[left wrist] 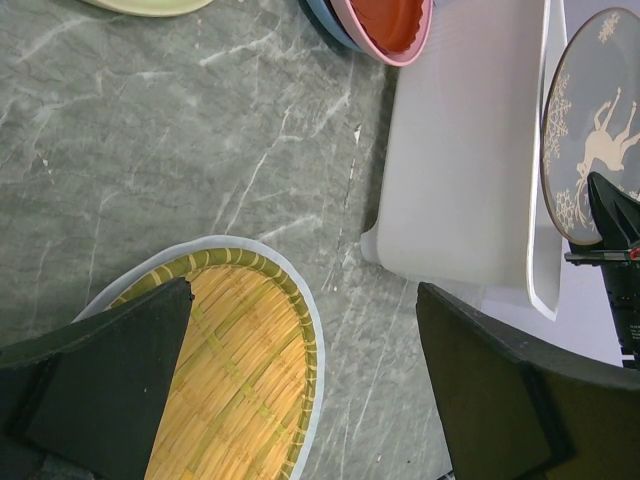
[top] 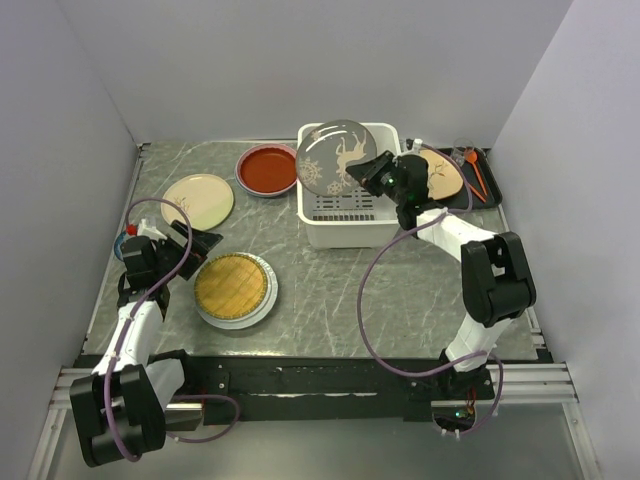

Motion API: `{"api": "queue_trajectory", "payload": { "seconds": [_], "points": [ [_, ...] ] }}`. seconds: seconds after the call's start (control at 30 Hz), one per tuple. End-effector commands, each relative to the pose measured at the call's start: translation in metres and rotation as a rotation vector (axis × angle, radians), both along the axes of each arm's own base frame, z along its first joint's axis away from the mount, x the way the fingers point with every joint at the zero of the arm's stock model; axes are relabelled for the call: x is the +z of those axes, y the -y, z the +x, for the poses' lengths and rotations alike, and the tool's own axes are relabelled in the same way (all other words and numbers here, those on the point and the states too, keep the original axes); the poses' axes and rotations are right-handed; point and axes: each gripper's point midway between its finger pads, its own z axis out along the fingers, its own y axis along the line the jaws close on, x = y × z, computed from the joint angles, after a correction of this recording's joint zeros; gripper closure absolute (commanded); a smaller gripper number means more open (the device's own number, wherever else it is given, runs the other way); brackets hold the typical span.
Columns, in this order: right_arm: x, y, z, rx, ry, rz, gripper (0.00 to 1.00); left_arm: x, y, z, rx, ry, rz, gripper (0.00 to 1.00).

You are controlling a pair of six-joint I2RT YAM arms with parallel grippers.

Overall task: Place the plates into the plastic bin on the countertop
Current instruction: Place the plate in the plastic bin.

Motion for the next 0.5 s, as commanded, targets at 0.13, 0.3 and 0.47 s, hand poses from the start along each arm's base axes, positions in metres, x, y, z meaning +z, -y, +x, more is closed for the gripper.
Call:
{"api": "queue_trajectory", "payload": {
  "seconds": [0.13, 0.3, 0.47],
  "points": [
    [0.088, 0.012, 0.013, -0.059, 0.248, 0.035, 1.00, 0.011, 0.000, 0.003, -0.021, 0.056, 0.035, 0.01],
    [0.092, 0.019, 0.015, -0.079, 0.259, 0.041, 1.00, 0.010, 0.000, 0.003, -0.024, 0.052, 0.034, 0.01],
    [0.086, 0.028, 0.016, -0.087, 0.251, 0.066, 1.00, 0.007, 0.000, 0.003, -0.024, 0.049, 0.032, 0.01]
  ]
}}
